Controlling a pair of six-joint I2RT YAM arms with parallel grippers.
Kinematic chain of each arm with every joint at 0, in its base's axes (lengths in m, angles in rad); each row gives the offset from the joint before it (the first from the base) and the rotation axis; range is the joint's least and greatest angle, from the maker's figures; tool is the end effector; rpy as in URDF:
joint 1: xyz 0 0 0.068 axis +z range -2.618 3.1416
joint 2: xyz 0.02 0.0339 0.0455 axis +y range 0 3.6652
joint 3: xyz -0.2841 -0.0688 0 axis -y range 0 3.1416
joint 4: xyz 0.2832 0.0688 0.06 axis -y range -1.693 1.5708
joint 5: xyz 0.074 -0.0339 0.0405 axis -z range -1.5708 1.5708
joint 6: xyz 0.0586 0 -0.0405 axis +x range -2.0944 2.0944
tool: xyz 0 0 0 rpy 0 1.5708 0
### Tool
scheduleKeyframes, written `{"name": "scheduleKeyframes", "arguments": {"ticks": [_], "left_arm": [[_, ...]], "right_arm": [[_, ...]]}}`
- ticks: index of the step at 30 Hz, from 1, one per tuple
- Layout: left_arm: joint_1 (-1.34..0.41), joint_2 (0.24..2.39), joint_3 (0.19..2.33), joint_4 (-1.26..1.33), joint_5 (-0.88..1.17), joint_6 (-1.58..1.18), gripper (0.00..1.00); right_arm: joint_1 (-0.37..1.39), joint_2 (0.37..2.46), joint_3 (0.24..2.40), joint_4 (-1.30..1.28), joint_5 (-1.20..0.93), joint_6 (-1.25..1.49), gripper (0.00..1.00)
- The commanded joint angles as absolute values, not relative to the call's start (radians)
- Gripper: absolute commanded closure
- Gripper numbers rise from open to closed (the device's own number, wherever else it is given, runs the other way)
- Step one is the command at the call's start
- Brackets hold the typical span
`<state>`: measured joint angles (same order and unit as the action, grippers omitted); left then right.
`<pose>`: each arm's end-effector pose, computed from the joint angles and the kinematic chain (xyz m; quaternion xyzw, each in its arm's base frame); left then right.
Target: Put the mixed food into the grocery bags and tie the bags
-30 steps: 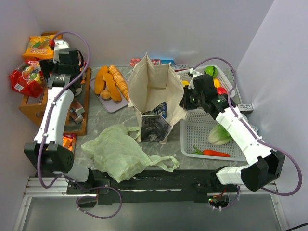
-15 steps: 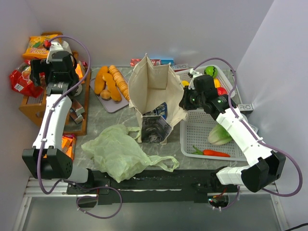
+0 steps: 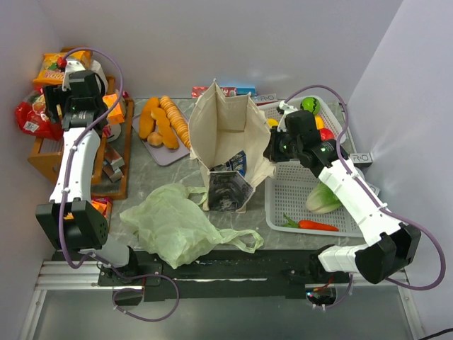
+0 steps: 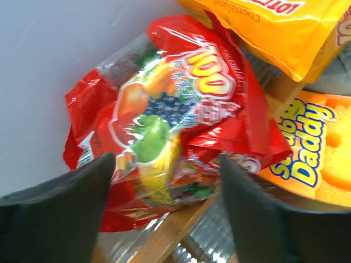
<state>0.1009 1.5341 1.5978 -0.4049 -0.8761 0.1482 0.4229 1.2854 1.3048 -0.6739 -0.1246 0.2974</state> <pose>0.3869 0.0844 0.4380 -0.2271 0.7453 0.4087 0.4752 0.2951 0.1408 0.3711 -0.0836 0.8916 0.2078 0.3934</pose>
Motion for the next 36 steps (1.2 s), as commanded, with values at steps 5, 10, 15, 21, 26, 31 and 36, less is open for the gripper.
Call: {"name": "scheduleKeyframes", "arguments": {"ticks": [5, 10, 15, 21, 26, 31, 36], "left_arm": [[0.133, 1.511, 1.568, -0.472, -0.816, 0.097, 0.76], [0.127, 1.422, 1.562, -0.471, -0.795, 0.074, 0.99], [0.068, 1.267, 1.522, -0.452, -0.683, 0.054, 0.99], [0.02, 1.131, 1.52, -0.477, -0.622, 0.023, 0.99], [0.015, 1.028, 1.511, -0.494, -0.458, 0.006, 0.99], [-0.061, 0.965, 1.49, -0.488, -0.015, -0.069, 0.99], [-0.214, 0.989, 1.486, -0.391, 0.195, -0.186, 0.99]], "right_arm": [[0.422, 1.243, 1.319, -0.615, -0.121, 0.279, 1.0], [0.422, 1.247, 1.319, -0.617, -0.115, 0.276, 1.0], [0.422, 1.25, 1.315, -0.607, -0.12, 0.281, 1.0], [0.42, 1.256, 1.312, -0.607, -0.12, 0.278, 1.0], [0.422, 1.261, 1.312, -0.604, -0.12, 0.281, 1.0], [0.422, 1.264, 1.312, -0.603, -0.118, 0.282, 1.0], [0.423, 1.275, 1.318, -0.609, -0.11, 0.285, 1.0]]}}
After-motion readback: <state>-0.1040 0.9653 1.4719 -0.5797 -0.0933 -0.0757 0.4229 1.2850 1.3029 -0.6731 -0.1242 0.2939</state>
